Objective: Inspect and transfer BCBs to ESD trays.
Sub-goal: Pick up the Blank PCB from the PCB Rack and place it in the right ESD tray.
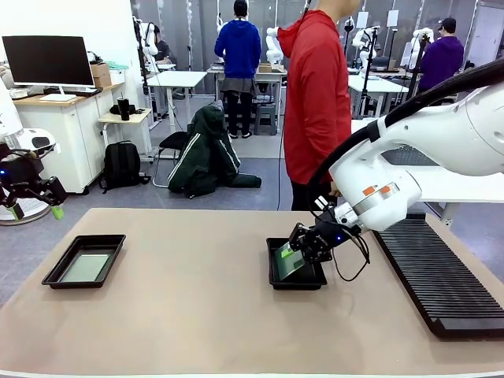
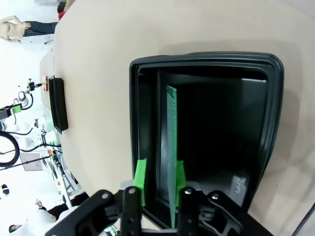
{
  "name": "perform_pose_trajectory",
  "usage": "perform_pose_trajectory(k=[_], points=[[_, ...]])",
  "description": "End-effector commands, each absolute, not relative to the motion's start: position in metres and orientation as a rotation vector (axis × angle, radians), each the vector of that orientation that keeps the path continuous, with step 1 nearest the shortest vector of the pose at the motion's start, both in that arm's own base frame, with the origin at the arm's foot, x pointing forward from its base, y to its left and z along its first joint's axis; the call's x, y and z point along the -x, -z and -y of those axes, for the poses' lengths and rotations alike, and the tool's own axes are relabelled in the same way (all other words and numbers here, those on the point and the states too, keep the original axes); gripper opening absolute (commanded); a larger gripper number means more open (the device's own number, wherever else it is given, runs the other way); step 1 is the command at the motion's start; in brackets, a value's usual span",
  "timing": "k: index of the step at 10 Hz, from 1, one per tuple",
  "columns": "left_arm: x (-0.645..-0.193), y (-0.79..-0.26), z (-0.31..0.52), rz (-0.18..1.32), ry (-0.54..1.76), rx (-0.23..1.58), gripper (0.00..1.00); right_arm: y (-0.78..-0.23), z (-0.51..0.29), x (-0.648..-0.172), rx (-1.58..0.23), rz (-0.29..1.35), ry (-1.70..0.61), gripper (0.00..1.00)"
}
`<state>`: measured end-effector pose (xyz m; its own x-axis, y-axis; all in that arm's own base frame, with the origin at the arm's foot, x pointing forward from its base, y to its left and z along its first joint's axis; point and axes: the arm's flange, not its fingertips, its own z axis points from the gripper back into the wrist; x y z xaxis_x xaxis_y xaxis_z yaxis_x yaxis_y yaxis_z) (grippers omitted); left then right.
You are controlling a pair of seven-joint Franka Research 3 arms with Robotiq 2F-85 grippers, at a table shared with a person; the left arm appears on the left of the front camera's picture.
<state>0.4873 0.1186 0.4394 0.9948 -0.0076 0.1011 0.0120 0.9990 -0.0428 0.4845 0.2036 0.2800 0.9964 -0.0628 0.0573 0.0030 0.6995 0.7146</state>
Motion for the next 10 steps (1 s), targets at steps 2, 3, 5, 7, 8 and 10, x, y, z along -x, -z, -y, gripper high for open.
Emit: perform_pose_trajectory(k=[2, 3, 5, 7, 8, 10], points=[[-0.486, -0.439, -0.120, 0.104, 0.016, 0.051, 1.00, -0.305, -0.218, -0.487, -0.686, 0.051, 0.055, 0.50], [-0.486, -0.439, -0.120, 0.104, 0.016, 0.051, 1.00, -0.310, -0.221, -0.488, -0.664, 0.034, 0.063, 0.56], [-0.486, -0.439, -0.120, 0.104, 0.016, 0.051, 1.00, -0.317, -0.227, -0.488, -0.612, 0.024, 0.067, 0.68], [-0.486, -0.439, -0.120, 0.104, 0.016, 0.051, 1.00, -0.326, -0.235, -0.485, -0.530, 0.009, 0.055, 0.79], [-0.486, -0.439, -0.120, 0.104, 0.016, 0.051, 1.00, -0.332, -0.241, -0.483, -0.478, 0.005, 0.048, 0.85], [-0.486, -0.439, -0.120, 0.104, 0.016, 0.051, 1.00, -0.347, -0.249, -0.478, -0.386, 0.006, 0.052, 0.95]])
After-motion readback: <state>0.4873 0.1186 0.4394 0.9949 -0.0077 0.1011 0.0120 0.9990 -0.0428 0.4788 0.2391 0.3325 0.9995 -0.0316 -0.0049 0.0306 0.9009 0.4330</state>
